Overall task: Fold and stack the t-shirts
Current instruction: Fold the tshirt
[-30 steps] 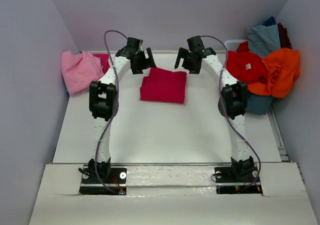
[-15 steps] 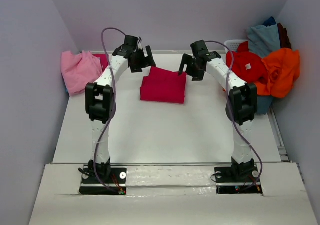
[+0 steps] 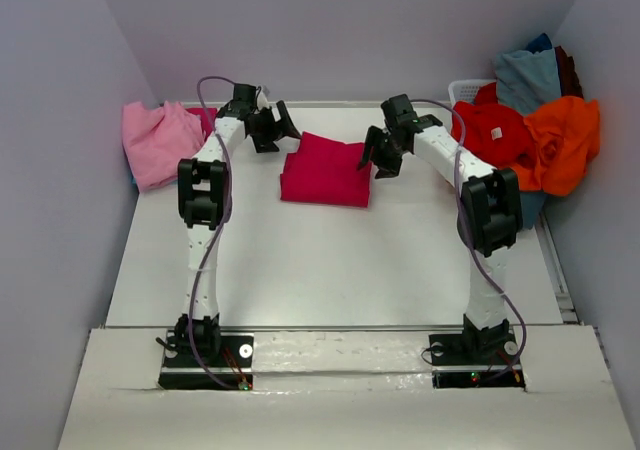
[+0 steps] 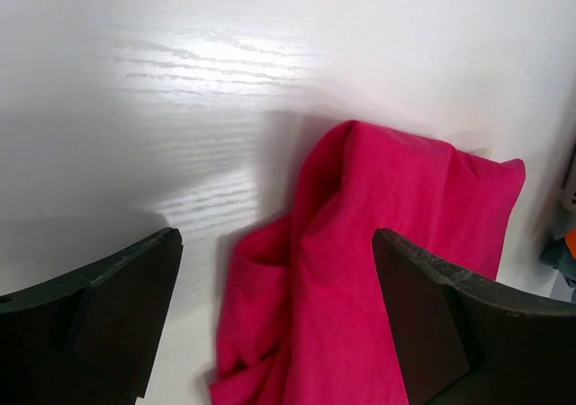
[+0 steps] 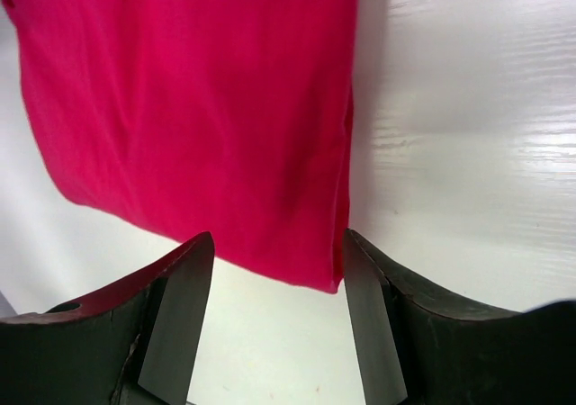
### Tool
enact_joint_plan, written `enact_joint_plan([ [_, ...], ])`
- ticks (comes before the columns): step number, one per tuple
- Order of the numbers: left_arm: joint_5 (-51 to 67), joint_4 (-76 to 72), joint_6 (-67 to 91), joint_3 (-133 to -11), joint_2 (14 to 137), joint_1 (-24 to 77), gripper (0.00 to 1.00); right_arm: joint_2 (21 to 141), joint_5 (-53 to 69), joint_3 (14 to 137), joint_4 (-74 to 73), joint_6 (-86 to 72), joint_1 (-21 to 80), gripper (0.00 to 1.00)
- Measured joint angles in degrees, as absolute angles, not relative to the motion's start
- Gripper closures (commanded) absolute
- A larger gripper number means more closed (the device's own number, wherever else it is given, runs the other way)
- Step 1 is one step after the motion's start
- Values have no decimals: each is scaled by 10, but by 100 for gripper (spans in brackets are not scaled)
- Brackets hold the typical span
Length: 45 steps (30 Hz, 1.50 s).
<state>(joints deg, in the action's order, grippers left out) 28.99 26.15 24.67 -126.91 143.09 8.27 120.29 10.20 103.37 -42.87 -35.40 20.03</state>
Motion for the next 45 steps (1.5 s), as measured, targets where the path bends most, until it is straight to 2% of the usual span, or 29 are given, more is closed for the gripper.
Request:
enact_joint_plan([
  [19, 506, 86, 295, -1301, 1480, 73, 6, 1190, 121, 1021, -435, -347, 220, 37],
  [35, 526, 56, 309, -1302, 1519, 70, 8, 1190, 121, 1021, -438, -347, 227, 38],
  [37, 525, 55, 310, -1301, 1519, 70, 16, 1190, 121, 1021, -438, -347, 227, 39],
  [38, 526, 54, 310, -1301, 1519, 70, 25, 1190, 121, 1021, -438, -347, 227, 39],
  [41, 532, 47, 318, -1300, 1519, 68, 40, 1190, 121, 1018, -438, -347, 227, 40],
  [45, 540, 31, 323, -1289, 1519, 67, 59, 1190, 121, 1013, -438, -347, 227, 40],
])
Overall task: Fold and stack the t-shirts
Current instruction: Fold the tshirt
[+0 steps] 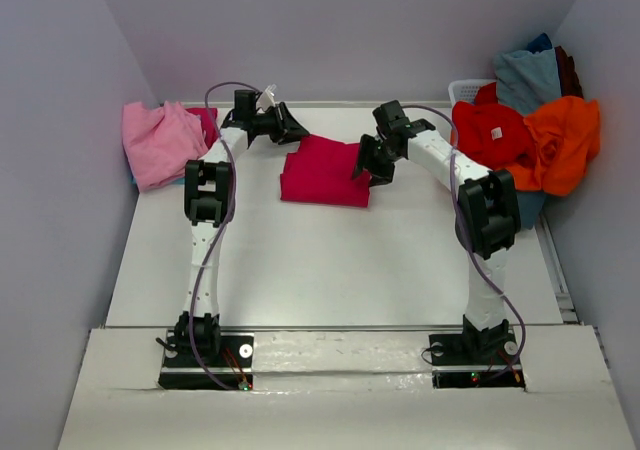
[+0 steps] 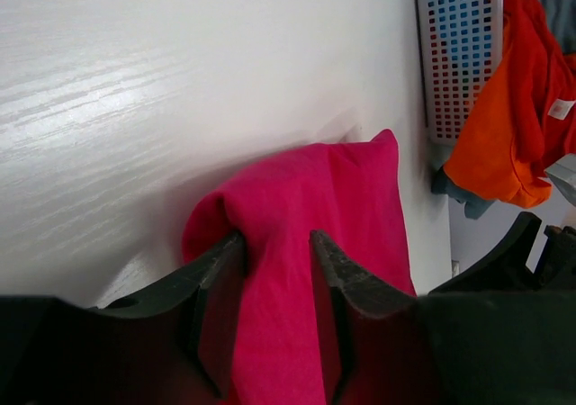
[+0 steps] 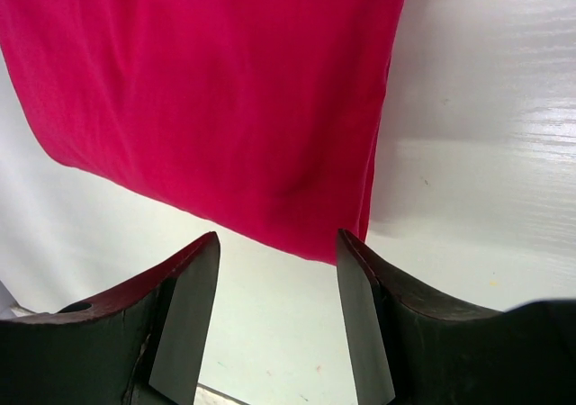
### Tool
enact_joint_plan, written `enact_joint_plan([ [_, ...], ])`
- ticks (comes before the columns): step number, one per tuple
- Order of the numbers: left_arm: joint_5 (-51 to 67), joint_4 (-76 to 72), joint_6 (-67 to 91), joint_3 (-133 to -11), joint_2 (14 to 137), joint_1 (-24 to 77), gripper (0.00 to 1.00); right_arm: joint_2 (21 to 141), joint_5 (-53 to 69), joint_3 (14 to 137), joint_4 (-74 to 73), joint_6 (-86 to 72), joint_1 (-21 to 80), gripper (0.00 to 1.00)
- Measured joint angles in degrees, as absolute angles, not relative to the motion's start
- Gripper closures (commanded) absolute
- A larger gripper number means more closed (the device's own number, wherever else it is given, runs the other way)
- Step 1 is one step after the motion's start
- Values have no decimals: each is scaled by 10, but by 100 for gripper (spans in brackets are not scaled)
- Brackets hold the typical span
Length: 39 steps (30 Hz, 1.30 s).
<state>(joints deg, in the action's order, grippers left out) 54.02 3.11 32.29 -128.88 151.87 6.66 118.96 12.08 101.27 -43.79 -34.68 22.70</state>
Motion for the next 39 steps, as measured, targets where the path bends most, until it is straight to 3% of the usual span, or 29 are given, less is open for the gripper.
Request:
enact_joint_plan([
  [5, 546, 27, 332, -1281, 1519, 67, 85, 1190, 121, 1008, -437, -347, 227, 41],
  [6, 547, 26, 333, -1280, 1519, 67, 94, 1190, 121, 1006, -436, -347, 227, 41],
  [23, 510, -2, 297, -1177, 1482, 63, 94, 1188, 121, 974, -431, -347, 227, 42],
  [39, 485, -11, 283, -1169, 1420, 38, 94, 1186, 131, 983, -430, -347, 232, 43],
])
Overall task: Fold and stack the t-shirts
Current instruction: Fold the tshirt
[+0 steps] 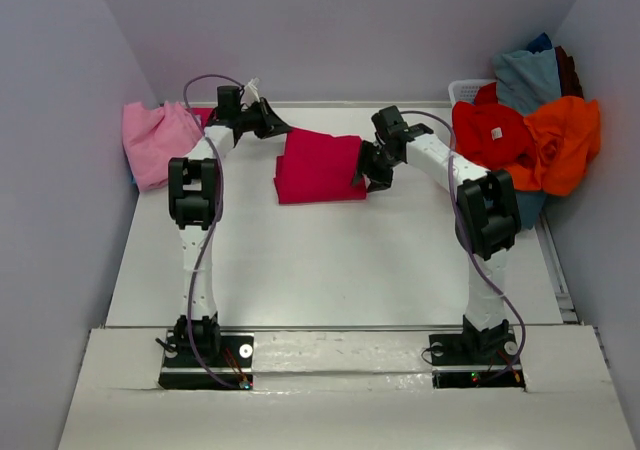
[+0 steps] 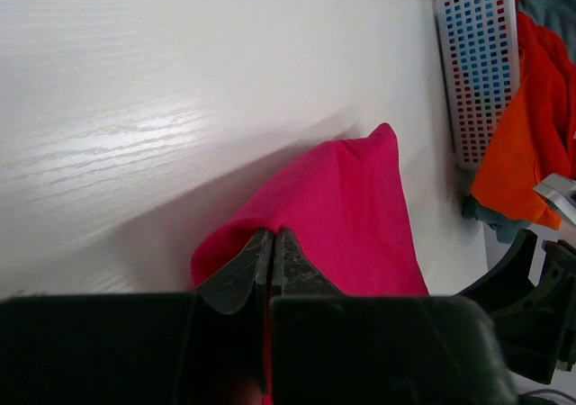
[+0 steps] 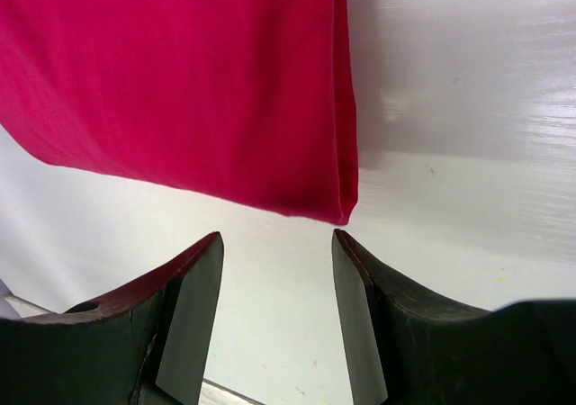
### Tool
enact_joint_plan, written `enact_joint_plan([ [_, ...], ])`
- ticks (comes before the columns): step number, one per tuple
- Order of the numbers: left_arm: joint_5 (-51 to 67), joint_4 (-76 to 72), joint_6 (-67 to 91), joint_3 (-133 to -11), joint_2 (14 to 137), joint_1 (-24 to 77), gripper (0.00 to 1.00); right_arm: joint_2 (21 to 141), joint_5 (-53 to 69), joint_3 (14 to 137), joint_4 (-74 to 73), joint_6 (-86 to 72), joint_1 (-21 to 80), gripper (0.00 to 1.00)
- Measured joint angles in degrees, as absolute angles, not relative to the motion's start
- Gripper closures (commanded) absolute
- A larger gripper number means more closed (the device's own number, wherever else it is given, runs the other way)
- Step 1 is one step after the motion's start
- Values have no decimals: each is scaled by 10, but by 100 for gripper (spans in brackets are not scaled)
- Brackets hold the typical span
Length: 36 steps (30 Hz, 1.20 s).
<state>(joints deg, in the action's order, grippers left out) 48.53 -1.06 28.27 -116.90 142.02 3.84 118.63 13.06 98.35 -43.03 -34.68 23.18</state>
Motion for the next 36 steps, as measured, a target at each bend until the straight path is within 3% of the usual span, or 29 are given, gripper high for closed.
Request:
enact_joint_plan([
  [14, 477, -21, 283, -1131, 1398, 15, 94, 1194, 141, 997, -432, -347, 233, 43],
  [27, 477, -31, 283, -1120, 1393, 13, 94, 1356, 189, 1248, -438, -343, 234, 45],
  [36, 477, -36, 283, -1090, 1385, 0, 94, 1420, 231, 1250, -434, -347, 238, 45],
])
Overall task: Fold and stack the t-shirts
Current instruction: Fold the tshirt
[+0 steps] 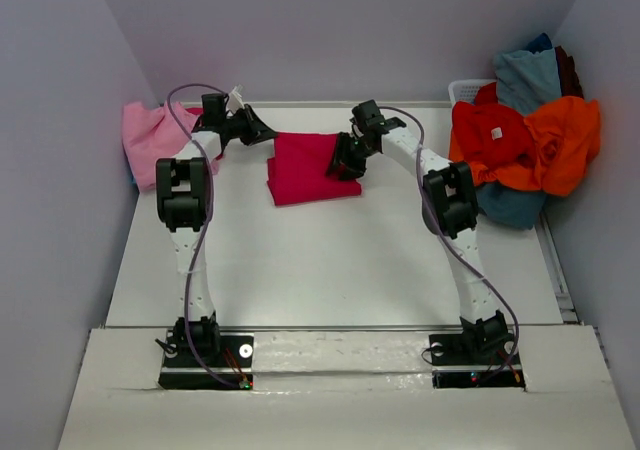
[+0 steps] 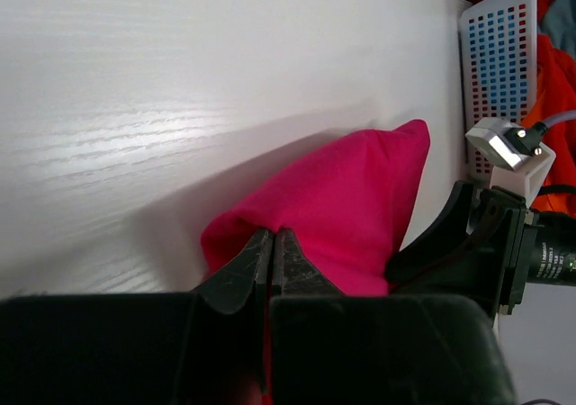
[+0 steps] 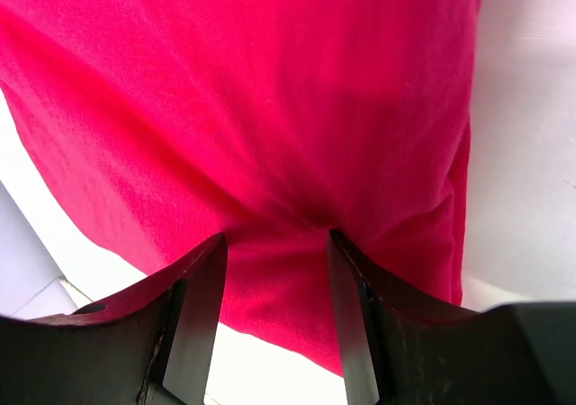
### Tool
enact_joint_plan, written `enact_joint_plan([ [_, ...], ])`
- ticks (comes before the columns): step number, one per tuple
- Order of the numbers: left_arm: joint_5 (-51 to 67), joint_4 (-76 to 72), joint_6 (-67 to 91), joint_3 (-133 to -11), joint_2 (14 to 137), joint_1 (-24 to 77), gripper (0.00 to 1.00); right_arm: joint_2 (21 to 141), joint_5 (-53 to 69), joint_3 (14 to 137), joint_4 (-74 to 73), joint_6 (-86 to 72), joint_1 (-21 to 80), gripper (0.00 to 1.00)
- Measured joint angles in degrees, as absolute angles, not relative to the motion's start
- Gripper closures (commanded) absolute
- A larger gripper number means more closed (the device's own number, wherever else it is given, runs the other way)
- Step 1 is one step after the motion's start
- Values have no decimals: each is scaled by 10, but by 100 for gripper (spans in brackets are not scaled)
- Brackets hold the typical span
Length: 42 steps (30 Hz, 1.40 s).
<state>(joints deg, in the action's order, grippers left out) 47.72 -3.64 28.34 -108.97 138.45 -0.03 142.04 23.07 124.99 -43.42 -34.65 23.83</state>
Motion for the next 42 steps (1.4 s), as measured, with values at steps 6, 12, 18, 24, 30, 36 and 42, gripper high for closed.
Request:
enact_joint_plan([
  [6, 478, -37, 286, -1076, 1377, -13, 94, 1426, 240, 1261, -437, -342, 241, 45],
  [12, 474, -45, 286, -1054, 1360, -18, 94, 1457, 260, 1305, -450, -335, 240, 45],
  [18, 470, -50, 288, -1039, 1350, -27, 94, 1459, 271, 1305, -449, -329, 241, 45],
  [24, 460, -49, 295, -1024, 1350, -29, 94, 1459, 275, 1305, -448, -321, 241, 44],
  [30, 455, -43, 296, -1023, 1350, -31, 94, 1459, 275, 1305, -448, -312, 241, 44],
  [36, 425, -13, 289, -1023, 1350, -31, 94, 1459, 275, 1305, -448, -307, 241, 44],
  [42, 393, 28, 283, -1023, 1350, -31, 90, 1461, 268, 1313, -454, -298, 241, 33],
])
